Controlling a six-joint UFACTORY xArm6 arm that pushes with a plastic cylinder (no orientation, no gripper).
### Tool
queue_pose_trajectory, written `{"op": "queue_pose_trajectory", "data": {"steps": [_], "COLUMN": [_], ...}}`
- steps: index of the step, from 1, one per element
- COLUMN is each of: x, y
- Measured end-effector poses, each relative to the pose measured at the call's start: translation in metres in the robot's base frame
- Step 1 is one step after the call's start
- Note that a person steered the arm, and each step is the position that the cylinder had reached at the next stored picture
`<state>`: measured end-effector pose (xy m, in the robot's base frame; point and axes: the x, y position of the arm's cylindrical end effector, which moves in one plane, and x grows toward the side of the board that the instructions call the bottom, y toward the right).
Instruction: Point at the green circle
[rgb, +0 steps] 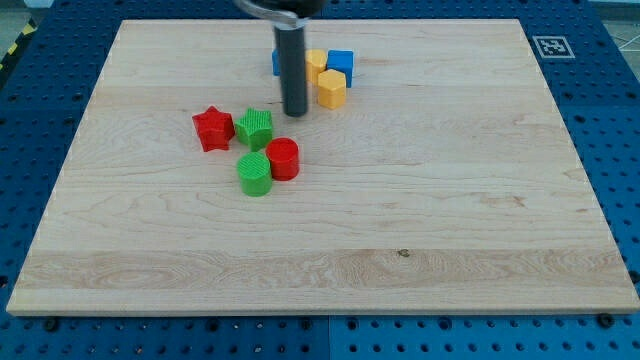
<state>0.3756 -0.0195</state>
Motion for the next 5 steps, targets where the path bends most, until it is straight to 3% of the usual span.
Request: {"op": "queue_pose_trajectory", "data": {"steps": [2,5], "x": [0.064,0.129], "y": [0.01,0.016]}}
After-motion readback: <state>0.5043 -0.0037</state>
